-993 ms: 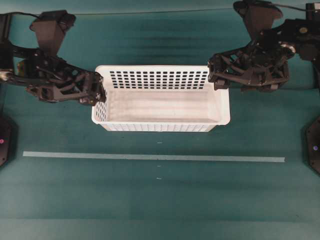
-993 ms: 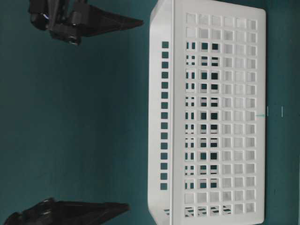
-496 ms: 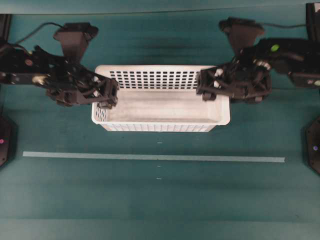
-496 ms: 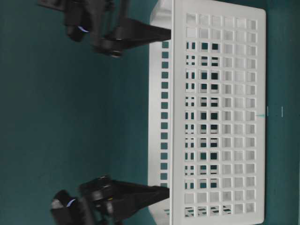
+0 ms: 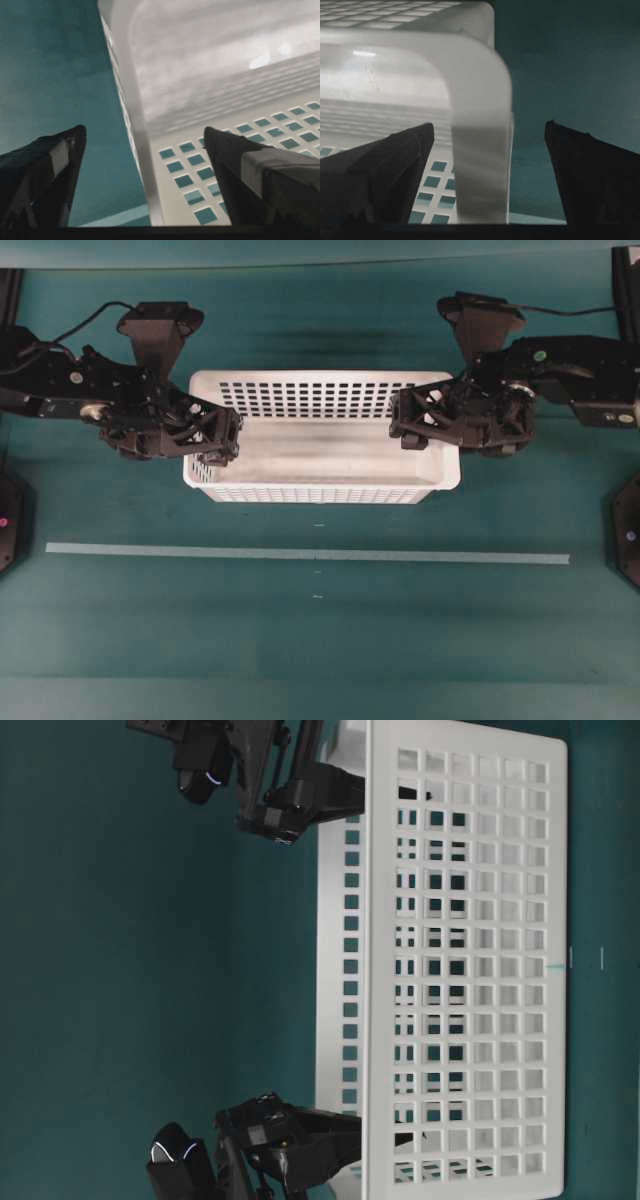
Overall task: Lift the white basket with both hands.
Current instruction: 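Lower both open grippers over the basket's left and right rims, then close both grippers on the basket's end rims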
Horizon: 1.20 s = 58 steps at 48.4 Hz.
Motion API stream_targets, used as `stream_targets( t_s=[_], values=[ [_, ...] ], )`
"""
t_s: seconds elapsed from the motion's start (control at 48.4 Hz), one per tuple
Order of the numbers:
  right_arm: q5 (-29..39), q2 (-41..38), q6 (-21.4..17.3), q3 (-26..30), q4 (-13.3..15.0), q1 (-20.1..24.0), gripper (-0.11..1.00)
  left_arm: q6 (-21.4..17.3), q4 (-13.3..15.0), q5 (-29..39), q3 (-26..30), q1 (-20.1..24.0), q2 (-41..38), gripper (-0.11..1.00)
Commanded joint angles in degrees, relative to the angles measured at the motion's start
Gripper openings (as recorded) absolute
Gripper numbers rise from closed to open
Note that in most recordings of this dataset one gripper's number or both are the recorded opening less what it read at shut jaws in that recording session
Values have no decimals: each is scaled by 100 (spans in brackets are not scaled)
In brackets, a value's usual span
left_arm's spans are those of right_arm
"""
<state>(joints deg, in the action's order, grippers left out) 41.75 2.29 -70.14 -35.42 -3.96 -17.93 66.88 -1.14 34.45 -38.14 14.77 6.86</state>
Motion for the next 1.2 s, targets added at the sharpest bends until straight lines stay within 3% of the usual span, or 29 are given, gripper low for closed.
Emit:
stream_targets(
  t_s=[0.0,0.207,0.31,0.372,0.558,0.62,1.179],
  values=[
    [-35,-44,9,18,26,9,93,9,-18,-70,35,9,0,94],
    [-9,-114,-9,35,26,18,91,18,-18,-246,35,9,-62,90],
    [-26,-149,-26,44,0,18,85,18,-18,-255,26,9,-97,76],
    [-35,-158,-26,62,-44,18,73,18,-18,-264,18,9,-105,61],
    [-44,-176,-9,88,-53,18,21,18,-18,-483,9,0,-105,13],
    [-53,-176,-9,88,-62,18,15,9,-9,-501,9,0,-105,5],
    [-35,-62,62,246,0,26,15,18,-9,-439,123,9,88,4]
  ],
)
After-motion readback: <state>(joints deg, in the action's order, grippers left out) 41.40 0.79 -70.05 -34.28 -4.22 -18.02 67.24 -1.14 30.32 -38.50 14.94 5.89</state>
